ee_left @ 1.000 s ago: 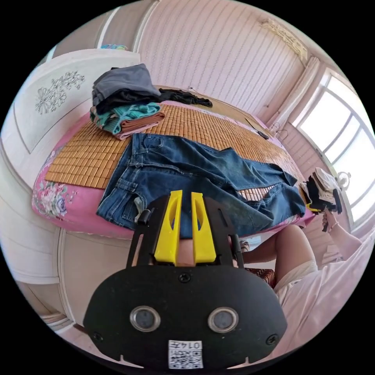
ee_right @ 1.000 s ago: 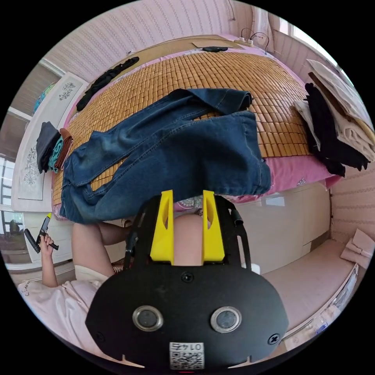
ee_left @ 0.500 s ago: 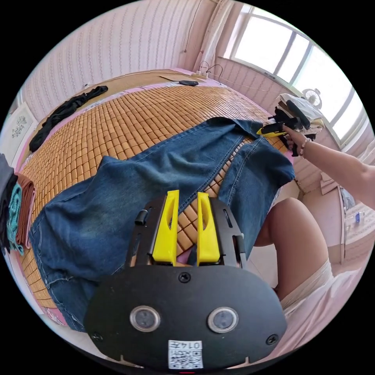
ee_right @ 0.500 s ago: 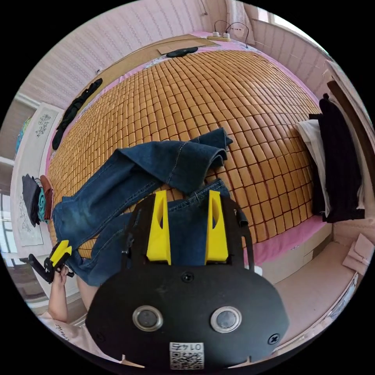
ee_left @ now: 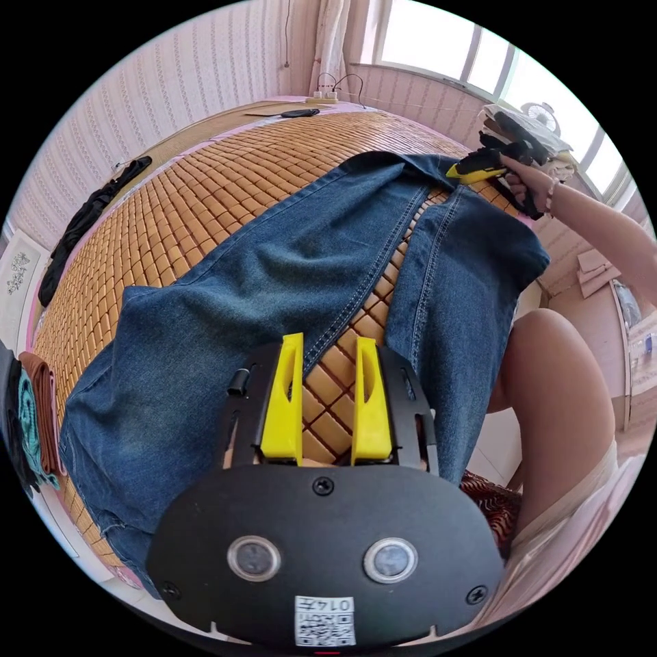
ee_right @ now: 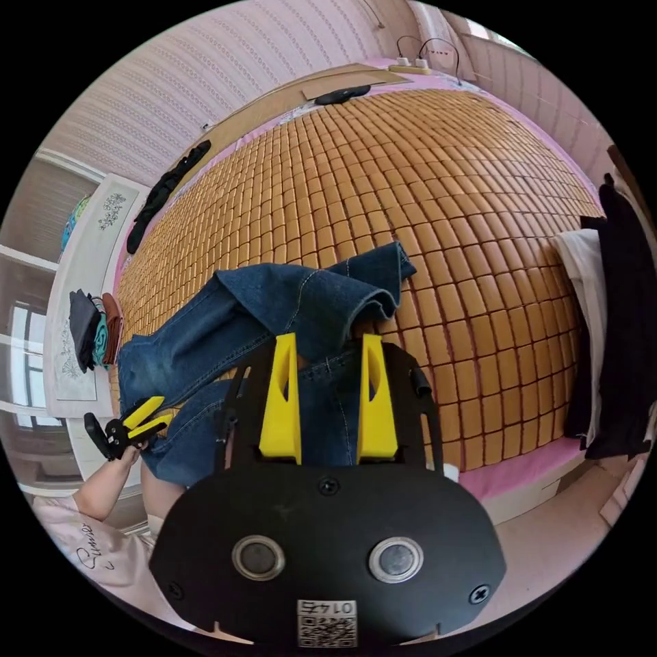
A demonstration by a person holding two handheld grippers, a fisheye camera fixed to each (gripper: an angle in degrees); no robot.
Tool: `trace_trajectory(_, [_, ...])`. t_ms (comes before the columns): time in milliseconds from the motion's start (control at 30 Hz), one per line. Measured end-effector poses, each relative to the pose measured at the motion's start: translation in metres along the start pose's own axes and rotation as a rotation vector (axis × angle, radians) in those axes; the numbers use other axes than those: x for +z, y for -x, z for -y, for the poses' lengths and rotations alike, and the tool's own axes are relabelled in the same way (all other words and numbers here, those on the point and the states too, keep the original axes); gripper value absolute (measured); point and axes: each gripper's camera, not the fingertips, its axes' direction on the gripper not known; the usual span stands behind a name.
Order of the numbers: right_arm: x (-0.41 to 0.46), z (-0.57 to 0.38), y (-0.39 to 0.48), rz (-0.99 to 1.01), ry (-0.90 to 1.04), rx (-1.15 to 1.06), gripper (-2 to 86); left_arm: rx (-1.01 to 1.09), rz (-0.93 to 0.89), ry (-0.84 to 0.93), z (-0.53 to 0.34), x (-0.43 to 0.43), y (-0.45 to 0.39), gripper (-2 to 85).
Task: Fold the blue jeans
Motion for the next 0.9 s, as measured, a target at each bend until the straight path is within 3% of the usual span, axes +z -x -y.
trace_trajectory(167, [-0.002, 0.015, 0.034, -0.077, -0.025, -0.141, 0.5, -0.026, 0.042, 0.027, 0.011, 0.011, -0.002, 7.2])
trace_trajectory(267, [-0.059, 0.019, 0.044, 0.042, -0.108, -0.221, 0.5, 0.036, 0.069, 0.033, 0.017, 0.017, -0.008, 4.9])
trace_trajectory(400, [-0.141, 0.044, 0.027, 0.207, -0.215, -0.137, 1.0, 0.144, 0.118, 0.041, 0.025, 0.016, -0.02, 4.2])
trace_trajectory(500, [-0.17, 0.087, 0.027, 0.184, -0.29, -0.032, 2.3, 0.143, 0.091, -0.062, 0.03, 0.001, -0.019, 4.9])
trace_trajectory(567, [-0.153, 0.123, 0.036, -0.003, -0.313, 0.039, 5.1, 0.035, 0.034, -0.112, 0.035, -0.01, -0.002, 5.2])
trace_trajectory(633, [-0.118, 0.144, 0.044, -0.148, -0.219, 0.063, 7.2, -0.051, -0.04, -0.144, 0.03, -0.02, 0.018, 5.1])
trace_trajectory(733, [-0.046, 0.151, 0.067, -0.192, -0.062, -0.021, 7.1, -0.203, -0.072, -0.224, 0.004, -0.046, 0.055, 4.5])
trace_trajectory(800, [0.0, 0.146, 0.08, -0.243, 0.022, -0.075, 6.4, -0.279, -0.011, -0.244, -0.02, -0.064, 0.079, 4.7])
trace_trajectory(900, [0.061, 0.137, 0.09, -0.339, 0.14, -0.122, 4.6, -0.404, 0.229, -0.202, -0.066, -0.084, 0.129, 5.4])
